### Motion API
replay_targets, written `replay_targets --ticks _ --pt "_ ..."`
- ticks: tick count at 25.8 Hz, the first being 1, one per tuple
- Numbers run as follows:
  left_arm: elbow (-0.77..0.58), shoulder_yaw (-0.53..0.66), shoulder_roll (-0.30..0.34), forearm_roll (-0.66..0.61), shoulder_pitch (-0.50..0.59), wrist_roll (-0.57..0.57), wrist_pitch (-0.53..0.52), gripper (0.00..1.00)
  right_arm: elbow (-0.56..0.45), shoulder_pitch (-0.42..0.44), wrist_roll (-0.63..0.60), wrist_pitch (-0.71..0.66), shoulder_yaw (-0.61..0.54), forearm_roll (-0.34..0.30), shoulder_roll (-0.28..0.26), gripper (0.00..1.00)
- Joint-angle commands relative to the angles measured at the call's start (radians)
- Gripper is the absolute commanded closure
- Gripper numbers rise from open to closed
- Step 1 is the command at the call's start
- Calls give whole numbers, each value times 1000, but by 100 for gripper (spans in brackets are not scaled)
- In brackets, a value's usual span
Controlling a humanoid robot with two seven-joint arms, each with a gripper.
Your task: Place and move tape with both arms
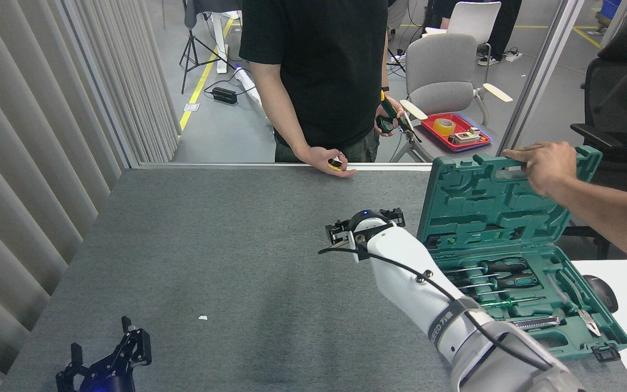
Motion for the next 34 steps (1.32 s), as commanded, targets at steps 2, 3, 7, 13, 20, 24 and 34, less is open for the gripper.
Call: replay_targets --ticks 2,3,7,13,20,24,34 --pt "-4 0 1 0 -48 -2 0 1 -8 60 -214 52 -10 179 40 0" --pt "-4 2 4 0 -54 -2 0 1 -8 71 -254 105 -10 210 46 0" --pt "1 2 4 0 -54 2 2 1 -22 119 -426 261 -4 291 69 0" --pt "3 5 1 0 -46 12 3 1 -80 171 -524 404 -4 452 74 0" --pt "4 25 1 0 -39 16 -1 1 -140 206 -558 451 -7 480 68 0" --pt "4 25 1 0 -39 15 -1 1 -139 177 -547 414 -8 447 58 0" --pt "10 25 4 0 -42 12 -1 1 -137 214 -547 411 2 400 58 0"
